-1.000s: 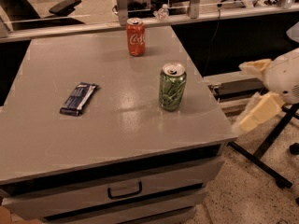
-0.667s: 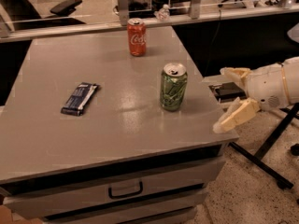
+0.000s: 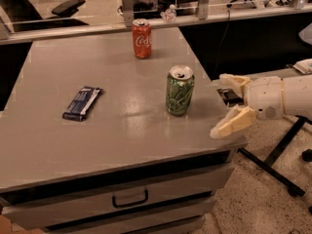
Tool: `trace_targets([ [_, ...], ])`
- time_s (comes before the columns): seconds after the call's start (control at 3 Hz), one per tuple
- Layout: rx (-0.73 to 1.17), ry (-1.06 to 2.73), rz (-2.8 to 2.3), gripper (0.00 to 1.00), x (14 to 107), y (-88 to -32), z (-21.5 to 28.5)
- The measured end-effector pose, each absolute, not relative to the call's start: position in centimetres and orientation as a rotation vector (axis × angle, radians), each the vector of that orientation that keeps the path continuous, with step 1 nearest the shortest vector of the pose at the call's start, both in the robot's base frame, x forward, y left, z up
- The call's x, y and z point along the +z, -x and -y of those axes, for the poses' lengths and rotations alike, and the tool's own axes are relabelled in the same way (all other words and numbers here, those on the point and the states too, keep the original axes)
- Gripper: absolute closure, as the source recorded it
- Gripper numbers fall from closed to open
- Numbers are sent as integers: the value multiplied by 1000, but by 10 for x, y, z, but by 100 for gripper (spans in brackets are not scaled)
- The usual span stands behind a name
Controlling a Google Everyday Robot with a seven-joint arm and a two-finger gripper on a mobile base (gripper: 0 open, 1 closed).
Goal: Knock green can over
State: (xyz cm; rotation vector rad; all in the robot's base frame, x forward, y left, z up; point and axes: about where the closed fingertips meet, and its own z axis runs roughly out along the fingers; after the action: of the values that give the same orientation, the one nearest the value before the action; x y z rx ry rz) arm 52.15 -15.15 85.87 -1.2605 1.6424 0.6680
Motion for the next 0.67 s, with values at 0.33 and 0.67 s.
trace_targets([
  [0.33,667,1264,-1644,0,859,-521,152],
  [0.67,729,1276,-1561,0,872,-520,128],
])
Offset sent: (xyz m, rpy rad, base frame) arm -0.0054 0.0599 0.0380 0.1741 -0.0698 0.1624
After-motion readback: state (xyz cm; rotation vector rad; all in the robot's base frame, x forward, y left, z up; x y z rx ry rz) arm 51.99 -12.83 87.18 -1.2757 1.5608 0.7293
